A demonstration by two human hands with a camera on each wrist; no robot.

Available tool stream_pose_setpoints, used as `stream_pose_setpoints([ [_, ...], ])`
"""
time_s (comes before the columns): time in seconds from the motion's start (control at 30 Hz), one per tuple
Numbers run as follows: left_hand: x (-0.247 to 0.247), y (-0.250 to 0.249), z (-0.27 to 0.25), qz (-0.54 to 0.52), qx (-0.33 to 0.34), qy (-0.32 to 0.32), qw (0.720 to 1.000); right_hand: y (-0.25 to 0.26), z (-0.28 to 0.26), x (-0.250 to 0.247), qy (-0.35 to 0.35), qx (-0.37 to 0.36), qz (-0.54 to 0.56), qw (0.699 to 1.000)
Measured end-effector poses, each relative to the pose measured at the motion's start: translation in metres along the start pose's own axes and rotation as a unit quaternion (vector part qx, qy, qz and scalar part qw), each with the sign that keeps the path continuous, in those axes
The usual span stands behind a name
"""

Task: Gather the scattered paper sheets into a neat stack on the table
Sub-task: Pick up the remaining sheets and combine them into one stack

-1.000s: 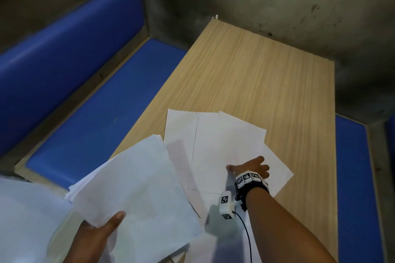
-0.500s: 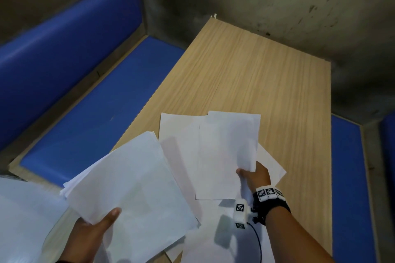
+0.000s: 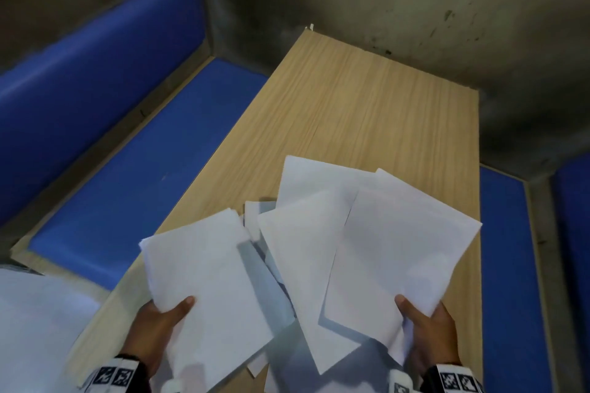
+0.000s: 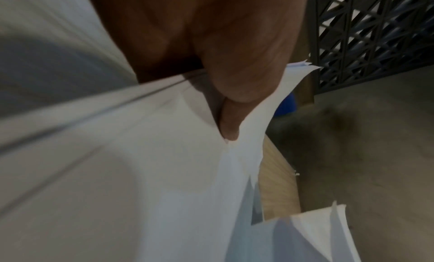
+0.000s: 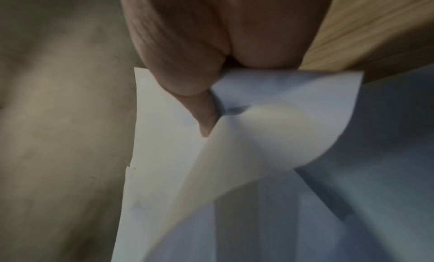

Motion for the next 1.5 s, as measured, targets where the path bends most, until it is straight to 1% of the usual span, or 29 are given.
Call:
stream_pose_setpoints([
  [0.07, 0.016, 0.009, 0.001, -0.01, -0.023, 0.035, 0.999, -0.009, -0.013, -0.003, -0.013, -0.003, -0.009, 1.0],
  [0.1, 0.023, 0.012, -0.001, -0.01, -0.026, 0.041, 0.999, -0.014, -0.02, -0.004, -0.022, -0.001, -0.018, 1.0],
  [0.17, 0.033, 0.014, -0.003, 0.016, -0.014, 0.029, 0.999, -0.024, -0.027, -0.009, -0.027, 0.002, -0.002, 1.0],
  [0.23, 0.036, 0.015, -0.004, 0.04, -0.003, 0.008, 0.999, -0.022, -0.034, -0.015, -0.024, 0.007, 0.031, 0.999],
  [0.3, 0.033, 0.015, -0.004, 0.04, 0.006, -0.001, 0.999, -0.015, -0.038, -0.023, -0.019, 0.012, 0.054, 0.998],
  [0.43, 0.019, 0.015, -0.003, 0.036, 0.013, -0.025, 0.999, 0.004, -0.042, -0.041, -0.019, -0.018, 0.073, 0.997],
  [0.5, 0.013, 0.016, -0.002, 0.027, 0.013, -0.028, 0.999, 0.017, -0.049, -0.044, 0.017, -0.045, 0.098, 0.994],
  [0.6, 0.016, 0.017, -0.005, -0.002, 0.007, -0.008, 1.0, 0.038, -0.062, -0.035, 0.079, -0.028, 0.126, 0.988],
  [0.67, 0.023, 0.017, -0.009, -0.013, 0.01, 0.01, 1.0, 0.047, -0.073, -0.022, 0.106, -0.012, 0.109, 0.988],
  [0.7, 0.028, 0.016, -0.012, -0.015, 0.014, 0.022, 1.0, 0.044, -0.074, -0.02, 0.111, -0.021, 0.091, 0.989],
  [0.8, 0.043, 0.018, -0.019, -0.02, 0.008, 0.062, 0.998, 0.017, -0.066, -0.011, 0.074, -0.05, -0.019, 0.996],
  [0.83, 0.047, 0.02, -0.02, -0.037, -0.008, 0.083, 0.996, 0.006, -0.064, -0.009, 0.061, -0.057, -0.051, 0.995],
  [0.9, 0.052, 0.028, -0.019, -0.081, -0.039, 0.125, 0.988, -0.008, -0.061, 0.0, 0.061, -0.078, -0.118, 0.988],
  [0.93, 0.052, 0.031, -0.018, -0.089, -0.049, 0.131, 0.986, -0.01, -0.062, 0.005, 0.07, -0.083, -0.146, 0.983],
  [1.07, 0.046, 0.041, -0.014, -0.112, -0.089, 0.116, 0.983, -0.015, -0.059, 0.02, 0.092, -0.07, -0.219, 0.969],
  [1.13, 0.046, 0.044, -0.015, -0.121, -0.12, 0.131, 0.977, -0.018, -0.055, 0.025, 0.109, -0.062, -0.243, 0.962],
  [1.2, 0.048, 0.043, -0.018, -0.119, -0.111, 0.144, 0.976, -0.021, -0.049, 0.032, 0.124, -0.057, -0.265, 0.955],
  [1.23, 0.051, 0.042, -0.018, -0.102, -0.093, 0.147, 0.979, -0.024, -0.046, 0.036, 0.132, -0.046, -0.274, 0.951],
  [1.3, 0.053, 0.045, -0.016, -0.038, -0.063, 0.133, 0.988, -0.025, -0.044, 0.044, 0.143, -0.027, -0.285, 0.948],
  [1.33, 0.054, 0.046, -0.016, -0.013, -0.057, 0.126, 0.99, -0.023, -0.042, 0.046, 0.14, -0.022, -0.28, 0.949],
  [1.37, 0.054, 0.047, -0.015, 0.0, -0.051, 0.121, 0.991, -0.019, -0.042, 0.046, 0.122, -0.026, -0.268, 0.955],
  [1.4, 0.053, 0.048, -0.015, 0.009, -0.047, 0.119, 0.992, -0.014, -0.04, 0.044, 0.084, -0.034, -0.25, 0.964],
  [1.5, 0.049, 0.049, -0.013, 0.023, -0.034, 0.109, 0.993, 0.003, -0.032, 0.022, -0.08, -0.041, -0.141, 0.986],
])
Point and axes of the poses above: each hand's wrist, its own z-axis towards the middle knuckle, its own x-axis out of the palm, y = z × x, the point moved 3 cm from there along z, towards the middle knuckle, and after that the axes turned 6 degrees about y, right-handed, at the moved point
